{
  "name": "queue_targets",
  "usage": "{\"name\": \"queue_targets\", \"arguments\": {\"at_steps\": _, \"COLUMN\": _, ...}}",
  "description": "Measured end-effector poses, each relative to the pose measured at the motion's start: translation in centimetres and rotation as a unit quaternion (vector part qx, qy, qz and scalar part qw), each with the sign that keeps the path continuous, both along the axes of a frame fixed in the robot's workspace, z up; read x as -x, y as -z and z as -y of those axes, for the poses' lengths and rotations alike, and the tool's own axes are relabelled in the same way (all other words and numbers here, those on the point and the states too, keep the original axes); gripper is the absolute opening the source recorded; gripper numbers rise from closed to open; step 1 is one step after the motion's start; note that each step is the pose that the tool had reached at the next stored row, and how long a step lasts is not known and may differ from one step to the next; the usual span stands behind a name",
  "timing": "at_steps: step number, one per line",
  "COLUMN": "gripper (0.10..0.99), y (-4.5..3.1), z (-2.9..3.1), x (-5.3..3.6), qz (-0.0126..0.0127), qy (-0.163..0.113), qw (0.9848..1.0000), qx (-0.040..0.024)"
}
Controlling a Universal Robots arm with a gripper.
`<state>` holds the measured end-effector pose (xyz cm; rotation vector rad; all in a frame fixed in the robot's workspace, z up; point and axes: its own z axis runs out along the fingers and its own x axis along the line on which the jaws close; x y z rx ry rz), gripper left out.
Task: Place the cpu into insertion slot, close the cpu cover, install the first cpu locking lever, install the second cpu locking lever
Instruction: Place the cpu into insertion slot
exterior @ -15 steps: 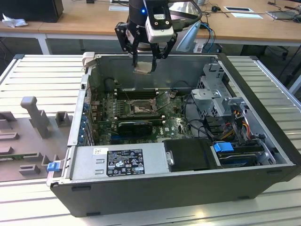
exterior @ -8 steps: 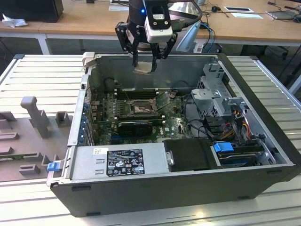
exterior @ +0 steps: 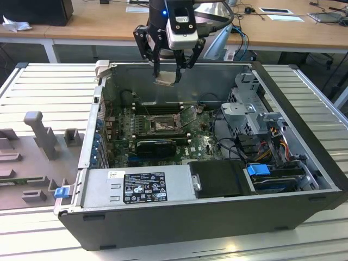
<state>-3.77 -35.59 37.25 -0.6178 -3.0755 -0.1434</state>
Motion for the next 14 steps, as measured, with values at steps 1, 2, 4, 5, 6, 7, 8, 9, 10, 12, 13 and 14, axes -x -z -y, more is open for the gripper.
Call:
{"name": "queue_targets", "arguments": {"at_steps": 1, "gripper": 0.525, "y": 0.00, "z": 0.00, "x": 0.00, "qz": 0.0000, "qy": 0.001, "qw": 1.0000, "qx": 0.0000}}
{"name": "queue_targets", "arguments": {"at_steps": 2, "gripper": 0.525, "y": 0.00, "z": 0.00, "x": 0.00, "qz": 0.0000, "qy": 0.003, "qw": 1.0000, "qx": 0.0000}}
{"name": "queue_targets", "arguments": {"at_steps": 4, "gripper": 0.525, "y": 0.00, "z": 0.00, "x": 0.00, "qz": 0.0000, "qy": 0.005, "qw": 1.0000, "qx": 0.0000}}
{"name": "queue_targets", "arguments": {"at_steps": 5, "gripper": 0.525, "y": 0.00, "z": 0.00, "x": 0.00, "qz": 0.0000, "qy": 0.007, "qw": 1.0000, "qx": 0.0000}}
{"name": "queue_targets", "arguments": {"at_steps": 6, "gripper": 0.525, "y": 0.00, "z": 0.00, "x": 0.00, "qz": 0.0000, "qy": 0.008, "qw": 1.0000, "qx": 0.0000}}
{"name": "queue_targets", "arguments": {"at_steps": 7, "gripper": 0.525, "y": 0.00, "z": 0.00, "x": 0.00, "qz": 0.0000, "qy": 0.011, "qw": 0.9999, "qx": 0.0000}}
{"name": "queue_targets", "arguments": {"at_steps": 8, "gripper": 0.525, "y": 0.00, "z": 0.00, "x": 0.00, "qz": 0.0000, "qy": 0.013, "qw": 0.9999, "qx": 0.0000}}
{"name": "queue_targets", "arguments": {"at_steps": 9, "gripper": 0.525, "y": 0.00, "z": 0.00, "x": 0.00, "qz": 0.0000, "qy": 0.015, "qw": 0.9999, "qx": 0.0000}}
{"name": "queue_targets", "arguments": {"at_steps": 10, "gripper": 0.525, "y": 0.00, "z": 0.00, "x": 0.00, "qz": 0.0000, "qy": 0.017, "qw": 0.9999, "qx": 0.0000}}
{"name": "queue_targets", "arguments": {"at_steps": 12, "gripper": 0.525, "y": 0.00, "z": 0.00, "x": 0.00, "qz": 0.0000, "qy": 0.021, "qw": 0.9998, "qx": 0.0000}}
{"name": "queue_targets", "arguments": {"at_steps": 13, "gripper": 0.525, "y": 0.00, "z": 0.00, "x": 0.00, "qz": 0.0000, "qy": 0.022, "qw": 0.9998, "qx": 0.0000}}
{"name": "queue_targets", "arguments": {"at_steps": 14, "gripper": 0.525, "y": 0.00, "z": 0.00, "x": 0.00, "qz": 0.0000, "qy": 0.023, "qw": 0.9997, "qx": 0.0000}}
